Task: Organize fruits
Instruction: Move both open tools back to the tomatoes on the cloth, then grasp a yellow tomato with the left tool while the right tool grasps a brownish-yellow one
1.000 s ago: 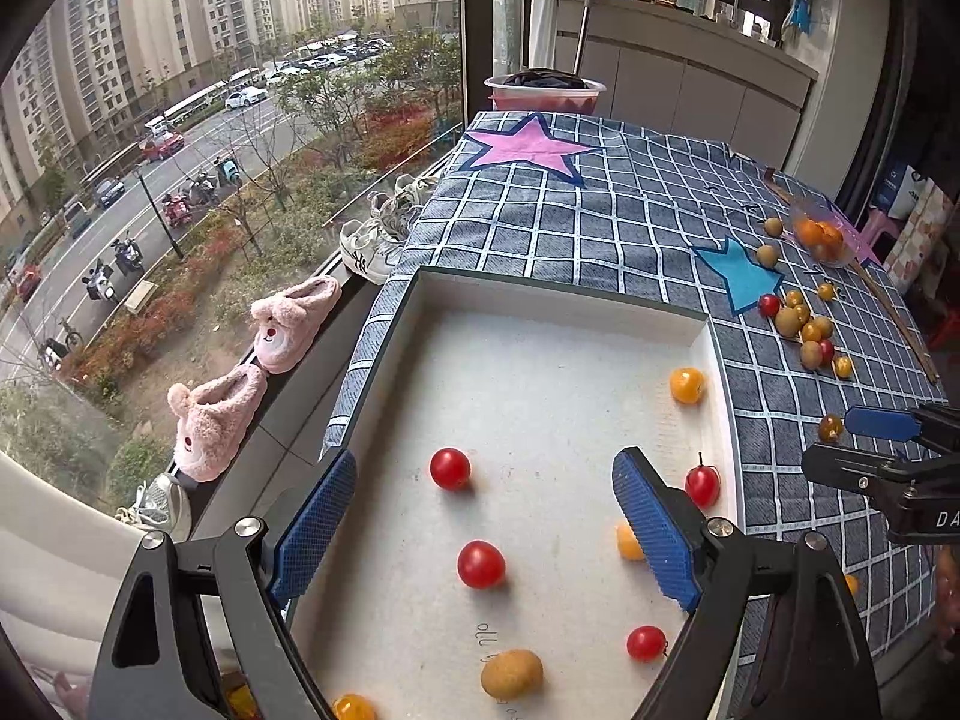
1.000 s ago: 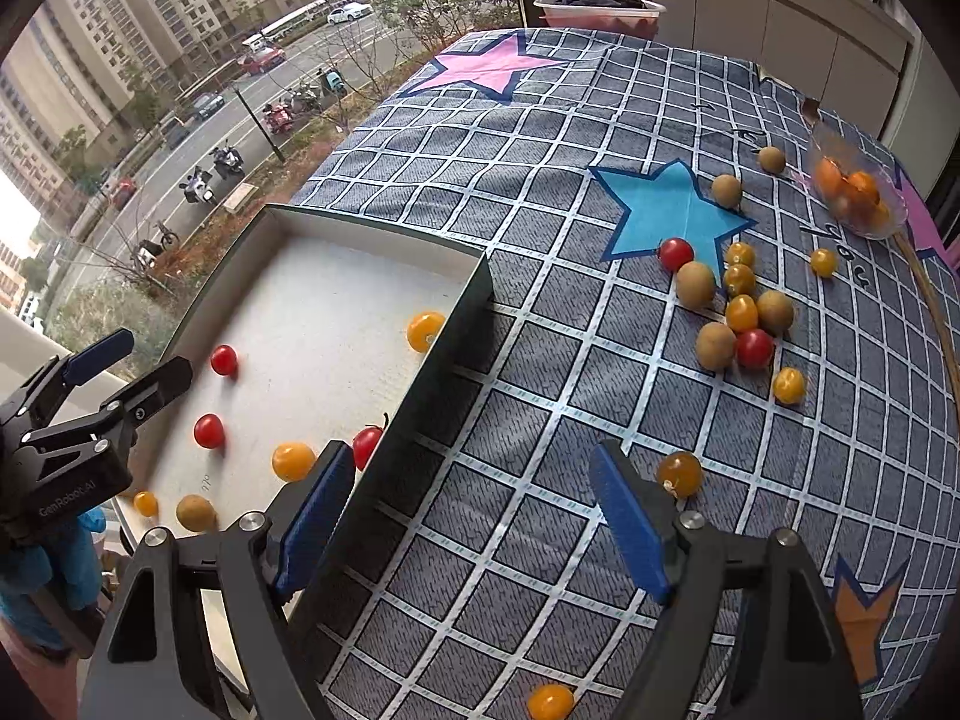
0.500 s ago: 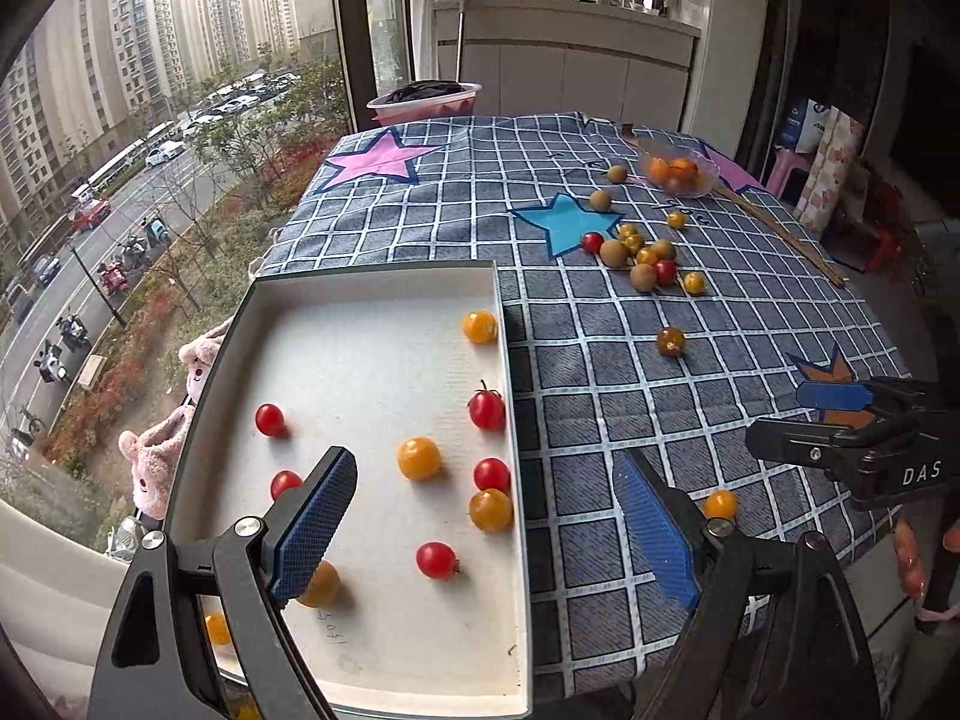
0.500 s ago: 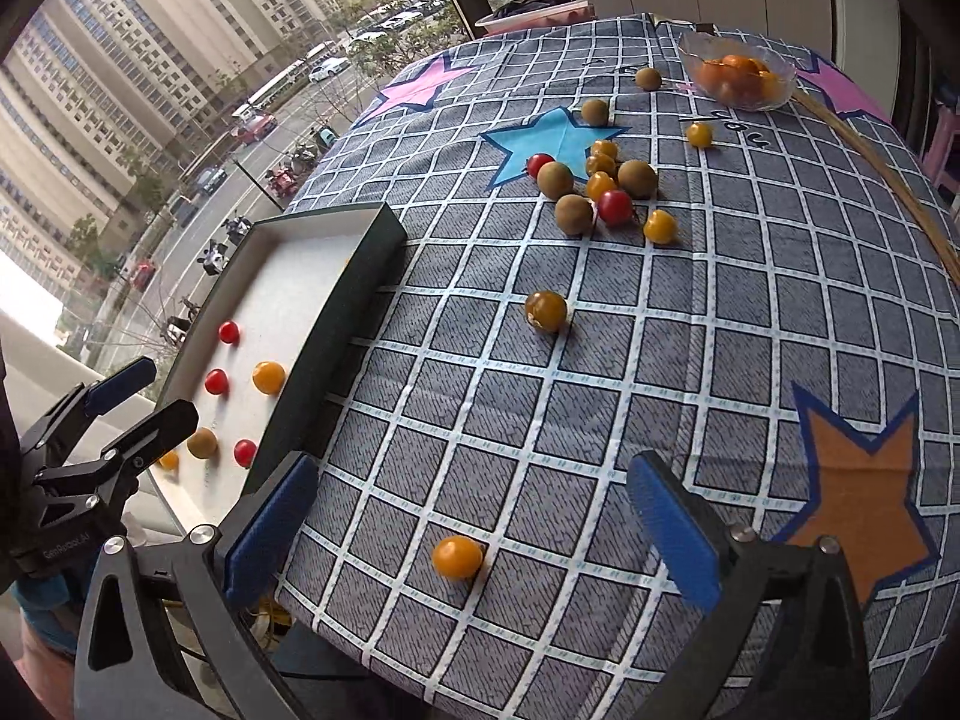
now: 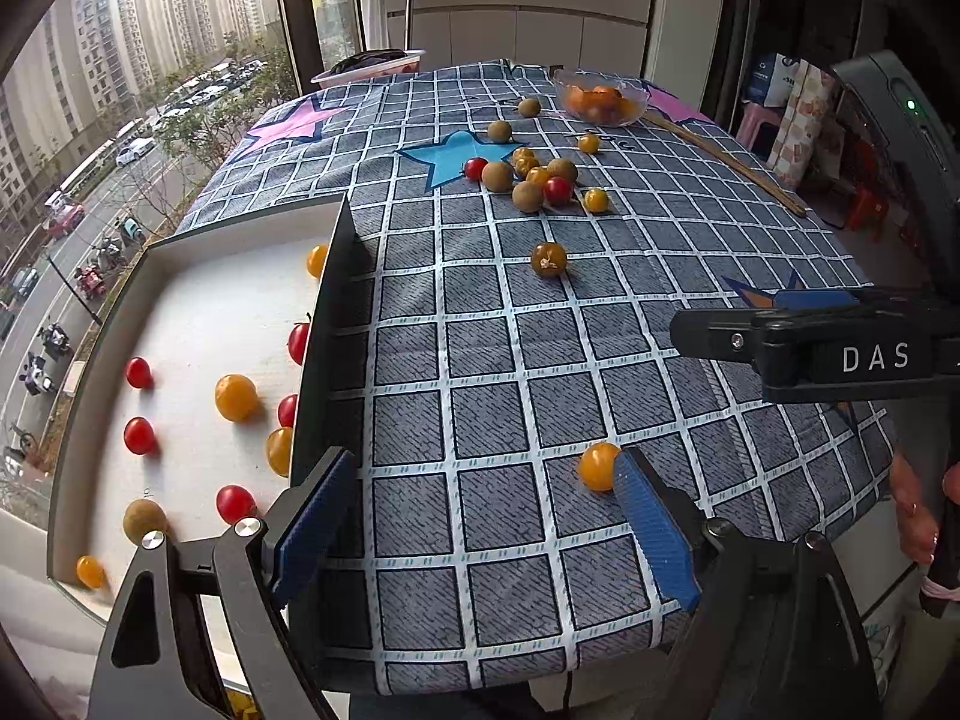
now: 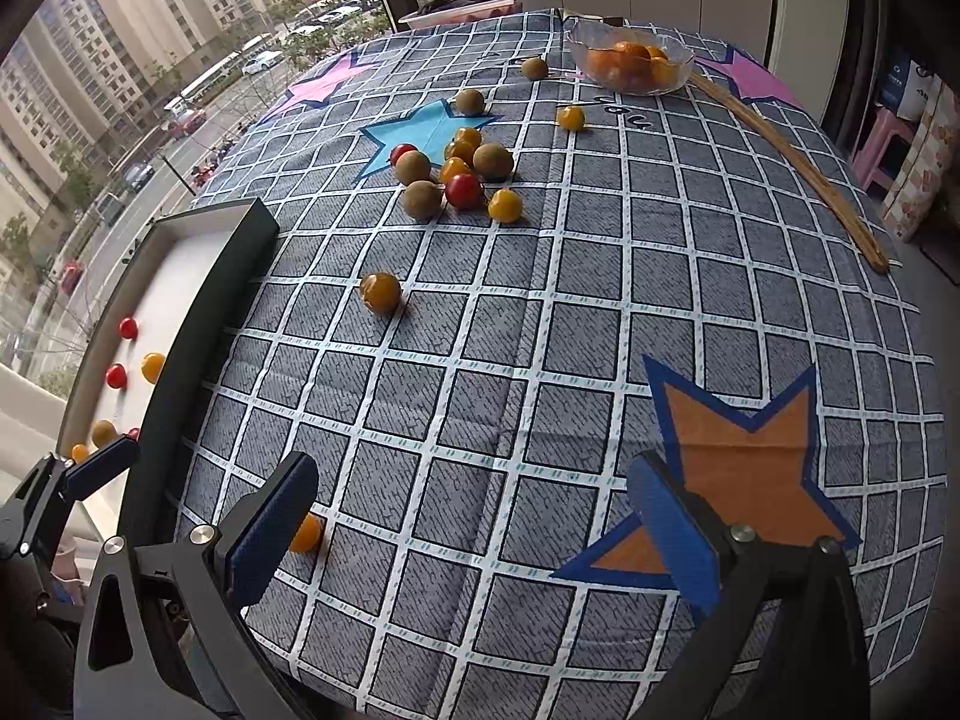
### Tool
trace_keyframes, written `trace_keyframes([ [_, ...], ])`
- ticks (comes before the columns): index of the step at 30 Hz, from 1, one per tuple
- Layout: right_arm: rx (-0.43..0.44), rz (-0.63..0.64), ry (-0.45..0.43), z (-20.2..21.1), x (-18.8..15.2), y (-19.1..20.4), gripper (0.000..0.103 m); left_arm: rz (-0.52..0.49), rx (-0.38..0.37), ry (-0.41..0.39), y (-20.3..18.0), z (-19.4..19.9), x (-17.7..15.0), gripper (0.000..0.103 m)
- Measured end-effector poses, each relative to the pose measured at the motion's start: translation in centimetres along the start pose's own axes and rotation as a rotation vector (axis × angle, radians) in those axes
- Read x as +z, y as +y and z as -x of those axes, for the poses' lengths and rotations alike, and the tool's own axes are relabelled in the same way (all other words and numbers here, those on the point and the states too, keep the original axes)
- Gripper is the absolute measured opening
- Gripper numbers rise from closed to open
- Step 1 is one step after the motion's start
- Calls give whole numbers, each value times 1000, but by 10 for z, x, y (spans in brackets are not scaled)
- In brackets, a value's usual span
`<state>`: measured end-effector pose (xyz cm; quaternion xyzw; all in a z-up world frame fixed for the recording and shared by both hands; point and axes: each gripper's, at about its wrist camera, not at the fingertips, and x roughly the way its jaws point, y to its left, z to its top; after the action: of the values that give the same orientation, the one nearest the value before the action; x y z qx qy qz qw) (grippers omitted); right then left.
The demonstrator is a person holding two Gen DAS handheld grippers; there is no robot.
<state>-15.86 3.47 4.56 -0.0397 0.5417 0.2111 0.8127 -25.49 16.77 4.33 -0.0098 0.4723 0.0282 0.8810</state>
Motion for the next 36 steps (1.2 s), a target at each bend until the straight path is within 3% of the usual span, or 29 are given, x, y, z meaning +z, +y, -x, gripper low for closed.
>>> trace_keyframes([
  [6,20,45,-13,-11,15,9,101,-7,18,2,-16,-10,-2,88],
  [11,48,66,0,-25,27,16,80,-6,30,10,-25,-16,-3,88],
  [15,72,82,8,-36,34,21,75,-5,41,12,-31,-22,-1,88],
  [18,79,106,9,-43,41,26,75,-5,43,32,-35,-28,0,71],
  [21,83,126,12,-52,47,32,74,2,46,54,-38,-34,-1,71],
  [22,82,131,15,-54,49,34,73,5,44,61,-39,-36,-2,63],
  [27,56,167,16,-65,54,44,57,15,37,59,-43,-37,-1,60],
  [30,41,193,11,-67,56,50,50,28,12,61,-44,-37,0,47],
  [33,-5,215,5,-69,56,55,24,22,-1,54,-47,-34,-2,27],
  [34,-1,212,6,-69,56,54,22,21,-10,54,-47,-33,-3,20],
  [36,21,191,9,-66,55,50,22,23,-32,56,-45,-31,-4,20],
])
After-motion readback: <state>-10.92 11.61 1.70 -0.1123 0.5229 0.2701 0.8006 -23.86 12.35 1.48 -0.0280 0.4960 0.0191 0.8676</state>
